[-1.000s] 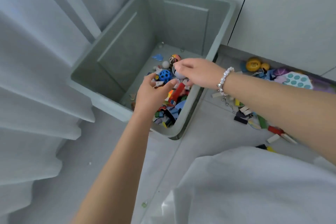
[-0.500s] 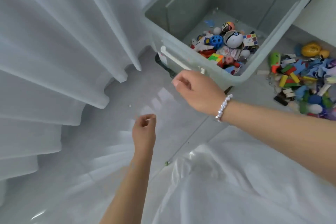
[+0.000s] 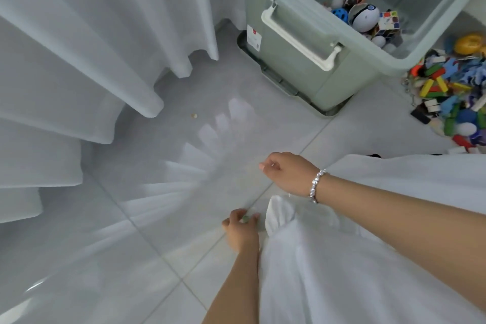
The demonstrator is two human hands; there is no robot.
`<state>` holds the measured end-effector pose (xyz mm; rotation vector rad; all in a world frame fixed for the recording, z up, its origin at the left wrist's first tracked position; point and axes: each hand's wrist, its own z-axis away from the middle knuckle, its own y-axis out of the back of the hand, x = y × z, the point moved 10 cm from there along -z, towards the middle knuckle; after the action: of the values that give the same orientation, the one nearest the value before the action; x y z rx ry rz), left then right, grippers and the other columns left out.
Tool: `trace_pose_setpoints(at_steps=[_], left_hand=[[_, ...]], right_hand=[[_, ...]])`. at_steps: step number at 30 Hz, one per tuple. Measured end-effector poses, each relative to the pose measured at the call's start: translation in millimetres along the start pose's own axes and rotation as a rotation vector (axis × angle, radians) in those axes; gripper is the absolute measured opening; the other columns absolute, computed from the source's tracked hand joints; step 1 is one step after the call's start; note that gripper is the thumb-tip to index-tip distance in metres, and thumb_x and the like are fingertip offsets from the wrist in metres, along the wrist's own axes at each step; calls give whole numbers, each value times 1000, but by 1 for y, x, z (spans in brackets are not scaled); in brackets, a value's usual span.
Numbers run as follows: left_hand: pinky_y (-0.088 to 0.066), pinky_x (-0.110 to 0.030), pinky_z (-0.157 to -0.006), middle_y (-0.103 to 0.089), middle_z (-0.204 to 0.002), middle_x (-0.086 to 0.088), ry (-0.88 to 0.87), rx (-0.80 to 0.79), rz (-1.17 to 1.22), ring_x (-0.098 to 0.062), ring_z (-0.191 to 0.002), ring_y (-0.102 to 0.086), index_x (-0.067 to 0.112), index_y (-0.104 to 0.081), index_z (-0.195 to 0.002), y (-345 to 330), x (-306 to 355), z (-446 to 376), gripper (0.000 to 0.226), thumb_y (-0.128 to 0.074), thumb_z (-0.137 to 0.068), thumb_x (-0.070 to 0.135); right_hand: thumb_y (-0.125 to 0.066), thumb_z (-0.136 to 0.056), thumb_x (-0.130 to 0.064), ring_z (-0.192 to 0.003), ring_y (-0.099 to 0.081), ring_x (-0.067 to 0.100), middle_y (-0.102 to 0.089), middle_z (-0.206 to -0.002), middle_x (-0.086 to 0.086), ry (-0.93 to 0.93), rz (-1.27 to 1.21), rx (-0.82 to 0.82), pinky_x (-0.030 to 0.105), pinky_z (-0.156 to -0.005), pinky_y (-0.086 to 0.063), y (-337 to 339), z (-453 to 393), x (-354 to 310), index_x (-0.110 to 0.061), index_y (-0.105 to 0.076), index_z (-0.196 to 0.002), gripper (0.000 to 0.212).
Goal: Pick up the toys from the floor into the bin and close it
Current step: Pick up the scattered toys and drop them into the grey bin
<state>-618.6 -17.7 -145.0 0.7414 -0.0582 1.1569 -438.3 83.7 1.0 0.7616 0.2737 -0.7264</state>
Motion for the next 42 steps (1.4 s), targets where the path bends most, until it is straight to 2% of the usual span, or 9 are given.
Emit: trace_pose_setpoints(at_steps=[4, 10, 13, 17, 22, 27, 33, 35, 42], left_hand=[[-45, -29, -76, -44, -105, 1, -4, 73, 31, -27, -81, -58, 15, -62, -84, -1, -6, -7, 7, -69, -81, 14], [-50, -21, -56, -68, -79, -7, 56, 57, 284, -20, -68, -67, 12, -65, -75, 5, 5, -7, 5, -69, -78, 10], [-48, -10, -52, -64, -75, -6, 21, -4, 512, -18, -63, -67, 6, -64, -82, 6, 50, 10, 5, -69, -82, 5], [-55, -18, -63, -62, -80, -14, -121, -146, 654, -18, -64, -66, 1, -64, -85, 5, 129, 43, 4, -67, -84, 4], [-55, -20, -65, -61, -74, -7, -315, -316, 759, -10, -60, -62, 3, -63, -89, 13, 245, 102, 4, -64, -87, 5], [-54, -19, -61, -64, -75, -3, -553, -468, 703, -10, -60, -59, 10, -66, -92, 20, 355, 178, 6, -65, -87, 9], [-51, -17, -66, -67, -74, 3, -733, -550, 567, -7, -69, -61, 12, -70, -96, 6, 441, 248, 12, -67, -86, 18], [-53, -17, -69, -68, -77, 3, -751, -581, 503, -6, -72, -63, 14, -70, -94, -13, 461, 264, 10, -67, -86, 19], [-55, -23, -70, -66, -73, -2, -690, -715, 229, -11, -67, -60, 8, -69, -93, -135, 509, 291, 11, -66, -87, 17]], right_hand=[[-37, -96, -43, -77, -44, 18, -44, -69, -9, -90, -57, 47, 21, -56, -30, 14, -1, 26, -26, -39, -66, 34], [-37, -95, -46, -68, -50, 14, -58, -89, 1, -148, -156, 61, 26, -65, -37, 29, -4, 40, -9, -60, -103, 44], [-40, -94, -44, -77, -49, 19, -51, -74, -4, -135, -215, 96, 26, -73, -38, 46, -6, 36, -13, -58, -98, 37], [-45, -93, -43, -78, -49, 18, -47, -69, -8, -82, -283, 152, 29, -74, -42, 77, -2, 26, -17, -54, -87, 28], [-47, -93, -40, -91, -61, 24, -61, -88, 3, 20, -266, 275, 36, -81, -49, 156, 29, 0, -14, -60, -92, 29], [-45, -93, -40, -90, -66, 27, -69, -97, 11, 144, -255, 451, 43, -81, -55, 250, 79, -27, -10, -62, -97, 34], [-44, -94, -39, -81, -63, 18, -67, -91, 3, 222, -200, 623, 34, -74, -53, 347, 134, -24, -13, -62, -102, 33], [-43, -94, -40, -72, -60, 12, -67, -89, 0, 198, -176, 659, 27, -65, -49, 374, 143, -6, -15, -62, -103, 32], [-42, -95, -39, -88, -65, 29, -69, -96, 16, 51, -193, 670, 41, -81, -52, 433, 132, 108, -3, -62, -106, 42]])
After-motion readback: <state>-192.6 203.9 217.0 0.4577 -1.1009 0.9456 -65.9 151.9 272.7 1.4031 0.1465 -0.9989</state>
